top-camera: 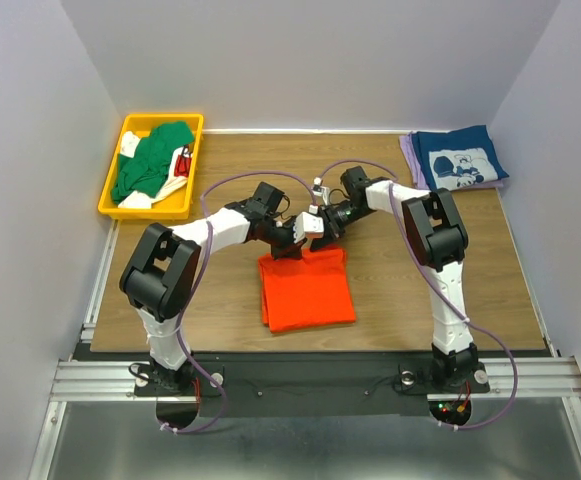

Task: Fold and stack the t-shirts
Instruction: Fold the tshirt

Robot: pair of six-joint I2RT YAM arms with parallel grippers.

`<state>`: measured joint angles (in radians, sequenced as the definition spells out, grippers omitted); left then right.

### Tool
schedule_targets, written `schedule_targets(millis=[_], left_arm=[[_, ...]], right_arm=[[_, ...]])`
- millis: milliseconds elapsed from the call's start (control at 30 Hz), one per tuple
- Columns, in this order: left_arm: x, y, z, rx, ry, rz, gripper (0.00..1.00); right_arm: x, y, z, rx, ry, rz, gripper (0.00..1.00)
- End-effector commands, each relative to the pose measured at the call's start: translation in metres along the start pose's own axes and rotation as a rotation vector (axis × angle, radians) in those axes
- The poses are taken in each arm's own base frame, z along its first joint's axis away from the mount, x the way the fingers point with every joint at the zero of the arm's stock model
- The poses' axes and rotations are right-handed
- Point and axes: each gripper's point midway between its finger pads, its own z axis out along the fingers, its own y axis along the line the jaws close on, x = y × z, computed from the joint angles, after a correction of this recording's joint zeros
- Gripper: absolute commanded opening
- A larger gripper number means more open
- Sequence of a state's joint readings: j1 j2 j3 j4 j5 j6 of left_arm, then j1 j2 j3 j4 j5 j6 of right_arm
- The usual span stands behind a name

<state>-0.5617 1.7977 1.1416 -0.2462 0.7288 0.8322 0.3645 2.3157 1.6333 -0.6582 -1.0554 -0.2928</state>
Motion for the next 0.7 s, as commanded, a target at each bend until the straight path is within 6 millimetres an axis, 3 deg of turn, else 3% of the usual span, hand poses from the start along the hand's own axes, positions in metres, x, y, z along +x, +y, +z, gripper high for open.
schedule_targets(millis=[0, 133, 233, 367, 467, 633, 667], left_arm=[[-0.038, 0.007, -0.017, -0.037, -0.082, 0.078, 0.00], [-0.054, 0.016, -0.030, -0.099, -0.119, 0.107, 0.00], [-0.054, 0.026, -0.030, -0.122, -0.118, 0.099, 0.00], [-0.035, 0.035, -0.016, -0.118, -0.071, 0.094, 0.00], [-0.021, 0.042, -0.008, -0.124, -0.032, 0.078, 0.00], [-0.015, 0.065, -0.008, -0.149, -0.007, 0.024, 0.00], [-0.021, 0.069, -0.011, -0.160, -0.017, 0.034, 0.00]], right_arm=[[0.023, -0.018, 0.013, 0.044, 0.052, 0.000, 0.12], [0.028, -0.018, 0.013, 0.046, 0.060, -0.002, 0.08], [0.029, -0.019, 0.013, 0.045, 0.062, -0.001, 0.06], [0.025, -0.022, 0.011, 0.072, 0.060, -0.013, 0.06], [0.012, -0.030, 0.002, 0.135, 0.047, -0.047, 0.07], [-0.021, -0.049, -0.032, 0.325, 0.011, -0.114, 0.15], [-0.028, -0.047, -0.037, 0.331, -0.005, -0.122, 0.15]])
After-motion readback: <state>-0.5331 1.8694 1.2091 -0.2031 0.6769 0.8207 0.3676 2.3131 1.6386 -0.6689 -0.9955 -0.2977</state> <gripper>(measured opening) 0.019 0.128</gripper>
